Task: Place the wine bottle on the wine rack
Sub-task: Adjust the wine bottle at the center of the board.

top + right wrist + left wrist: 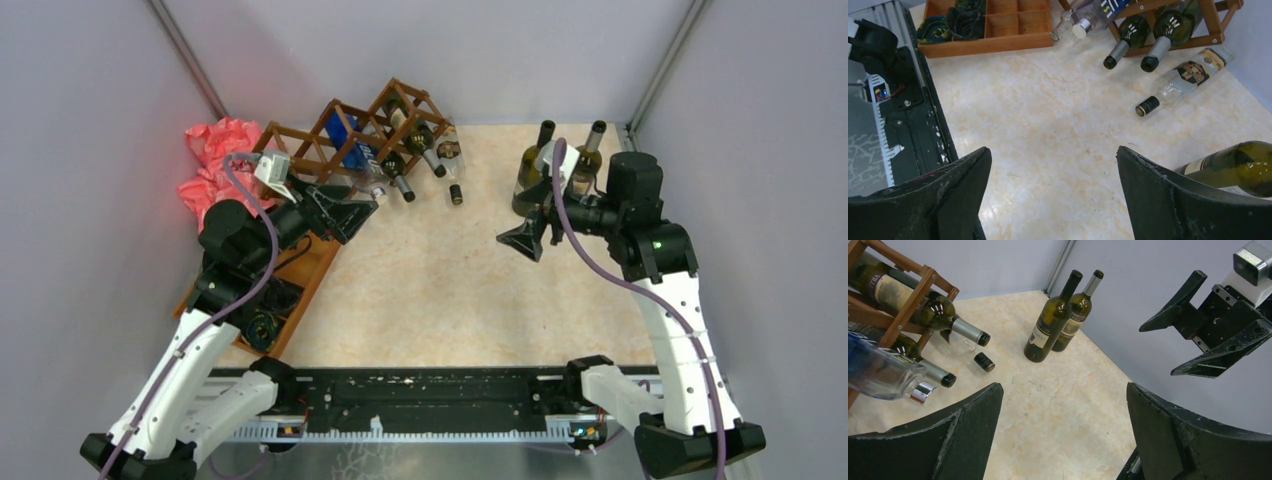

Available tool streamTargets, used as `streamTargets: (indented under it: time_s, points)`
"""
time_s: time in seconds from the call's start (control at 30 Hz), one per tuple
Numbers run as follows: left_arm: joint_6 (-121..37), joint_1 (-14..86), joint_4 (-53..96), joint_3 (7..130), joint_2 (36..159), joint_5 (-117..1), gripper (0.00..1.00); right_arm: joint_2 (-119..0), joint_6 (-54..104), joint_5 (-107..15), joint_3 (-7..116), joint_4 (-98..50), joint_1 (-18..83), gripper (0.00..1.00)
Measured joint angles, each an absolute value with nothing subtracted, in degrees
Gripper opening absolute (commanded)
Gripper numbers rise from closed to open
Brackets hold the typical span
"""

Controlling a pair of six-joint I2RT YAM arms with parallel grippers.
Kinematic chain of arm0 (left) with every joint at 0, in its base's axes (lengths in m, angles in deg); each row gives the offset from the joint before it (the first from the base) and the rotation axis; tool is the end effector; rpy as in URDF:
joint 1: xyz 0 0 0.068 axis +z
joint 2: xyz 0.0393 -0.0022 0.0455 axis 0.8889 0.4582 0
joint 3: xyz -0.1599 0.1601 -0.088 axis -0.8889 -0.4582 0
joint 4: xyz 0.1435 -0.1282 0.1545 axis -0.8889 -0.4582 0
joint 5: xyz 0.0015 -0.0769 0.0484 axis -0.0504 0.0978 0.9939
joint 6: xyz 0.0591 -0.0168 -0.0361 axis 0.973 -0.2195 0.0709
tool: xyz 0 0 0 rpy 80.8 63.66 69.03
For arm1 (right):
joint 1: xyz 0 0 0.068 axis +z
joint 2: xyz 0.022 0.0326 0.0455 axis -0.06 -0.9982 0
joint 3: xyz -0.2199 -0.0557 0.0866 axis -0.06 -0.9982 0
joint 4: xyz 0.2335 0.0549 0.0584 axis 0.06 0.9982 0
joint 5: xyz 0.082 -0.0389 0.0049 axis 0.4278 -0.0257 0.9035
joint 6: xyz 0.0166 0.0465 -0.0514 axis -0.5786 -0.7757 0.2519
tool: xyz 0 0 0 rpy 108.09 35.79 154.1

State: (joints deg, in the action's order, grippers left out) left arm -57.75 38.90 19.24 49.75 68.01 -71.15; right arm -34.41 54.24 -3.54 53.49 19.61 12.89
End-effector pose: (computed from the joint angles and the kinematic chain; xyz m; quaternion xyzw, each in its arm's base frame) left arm 0.1783 -0.1019 0.3872 0.1215 0.6528 -0.4262 0.6144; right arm 0.1788 0.0755 0.3888 -0.4280 0.6752 0.3048 0.5177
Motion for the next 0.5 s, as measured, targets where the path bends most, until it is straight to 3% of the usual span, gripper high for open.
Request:
streamTargets:
  time_s: [0.33, 0.5]
  points:
    - [-47.72, 38.90, 16.44, 50.08, 68.82, -71.04, 0.99, -34.96, 56.84, -13.12, 51.74, 21.14, 12.30, 0.95]
    - [-44.33, 38.90, 17.34, 50.06, 67.88, -71.04, 0.99, -35.07, 57.04, -13.40, 51.74, 21.01, 7.34, 0.95]
